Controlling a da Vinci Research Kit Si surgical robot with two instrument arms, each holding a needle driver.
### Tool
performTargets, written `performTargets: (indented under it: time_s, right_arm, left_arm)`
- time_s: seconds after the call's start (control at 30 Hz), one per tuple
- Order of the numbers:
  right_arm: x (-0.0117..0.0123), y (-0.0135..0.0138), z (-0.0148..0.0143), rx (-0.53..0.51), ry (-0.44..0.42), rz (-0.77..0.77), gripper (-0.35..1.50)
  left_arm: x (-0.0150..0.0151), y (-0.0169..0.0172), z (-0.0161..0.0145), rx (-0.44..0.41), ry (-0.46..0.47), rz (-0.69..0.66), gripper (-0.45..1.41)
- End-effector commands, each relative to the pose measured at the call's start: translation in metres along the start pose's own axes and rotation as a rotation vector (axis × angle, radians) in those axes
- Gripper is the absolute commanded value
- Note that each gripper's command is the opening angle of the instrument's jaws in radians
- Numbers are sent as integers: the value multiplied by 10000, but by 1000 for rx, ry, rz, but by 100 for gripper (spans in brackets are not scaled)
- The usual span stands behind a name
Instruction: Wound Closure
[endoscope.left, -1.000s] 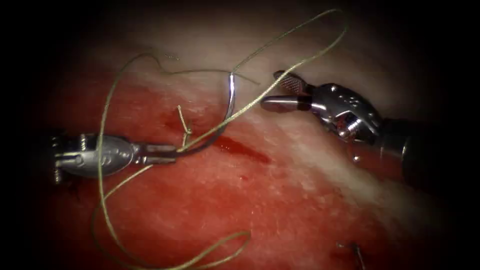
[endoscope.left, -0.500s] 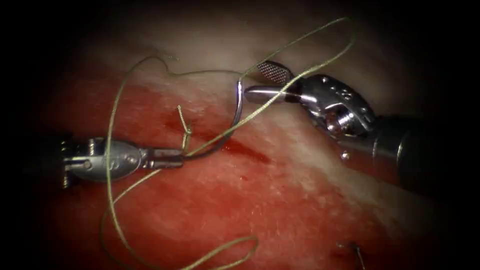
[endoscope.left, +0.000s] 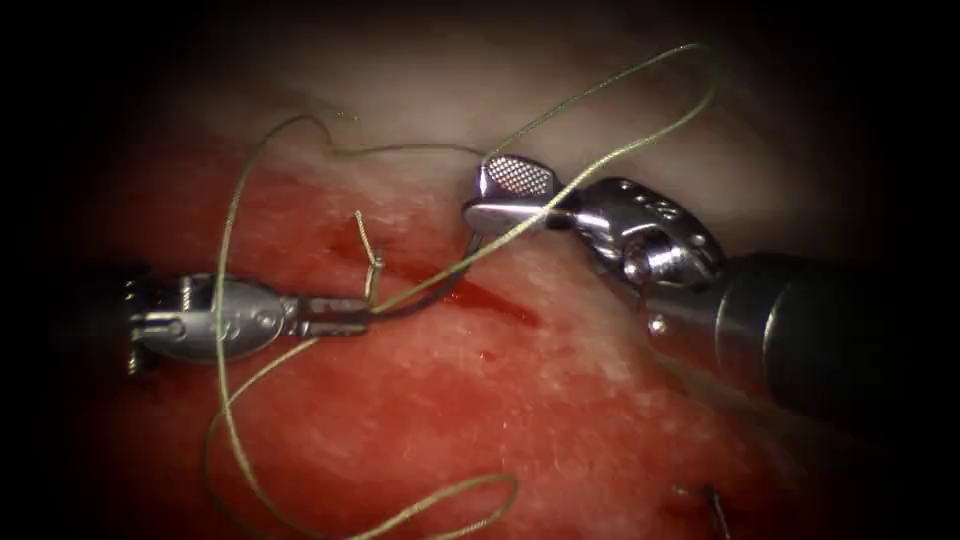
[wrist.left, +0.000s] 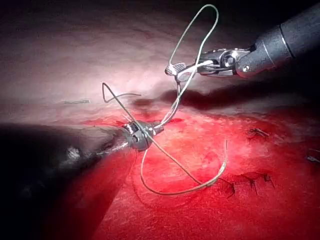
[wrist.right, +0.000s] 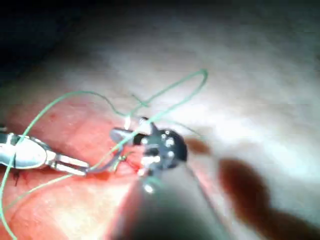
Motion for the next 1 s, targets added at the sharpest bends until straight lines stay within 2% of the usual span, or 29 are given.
performTargets:
  time_s: [0.03, 0.17, 0.27, 0.3, 0.33, 0.37, 0.4, 0.57, 0.6, 0.63, 0.67, 0.7, 0.73, 0.87, 1.0]
  right_arm:
    - [-8, 1, 15, 5, -9, 3, 91]
    - [-15, 0, 20, 10, -17, 21, 91]
    - [-18, -1, 23, 32, -26, 114, 74]
    - [-18, -2, 23, 39, -29, 150, 49]
    - [-18, -2, 23, 39, -30, 168, 10]
    - [-18, -2, 23, 39, -30, 168, 10]
    - [-18, -2, 22, 39, -30, 203, -35]
    - [-20, -2, 23, 39, -30, 208, -35]
    - [-19, -1, 23, 39, -30, 208, -35]
    - [-19, 0, 23, 39, -30, 208, -35]
    - [-18, 5, 21, 52, -33, 53, -35]
    - [-18, 5, 21, 52, -33, 53, -35]
    - [-17, 9, 17, 59, -34, -102, -35]
    - [-12, 22, -4, 83, -55, -318, -35]
    - [-8, 23, -15, 100, -94, -374, -35]
  left_arm:
    - [-2, 0, 8, -1, 1, -1, -45]
    - [-2, 1, 8, 0, 1, -1, -45]
    - [-2, 1, 8, 0, 1, -1, -45]
    - [-1, 1, 8, 0, 1, -1, -45]
    - [-1, 1, 8, 0, 1, -1, -45]
    - [-1, 1, 8, 0, 1, -1, -45]
    - [-1, 1, 9, 0, 0, 4, -45]
    - [1, 1, 9, 3, 1, 3, -45]
    - [1, 0, 9, 3, 1, 3, -33]
    - [1, 0, 8, 3, 2, -28, 0]
    - [5, 0, 3, -28, 41, -154, 52]
    - [5, 0, 3, -28, 41, -154, 52]
    - [9, 0, -5, -56, 69, -201, 68]
    - [24, -11, -38, -104, 106, -237, 74]
    - [29, -23, -48, -108, 100, -246, 73]
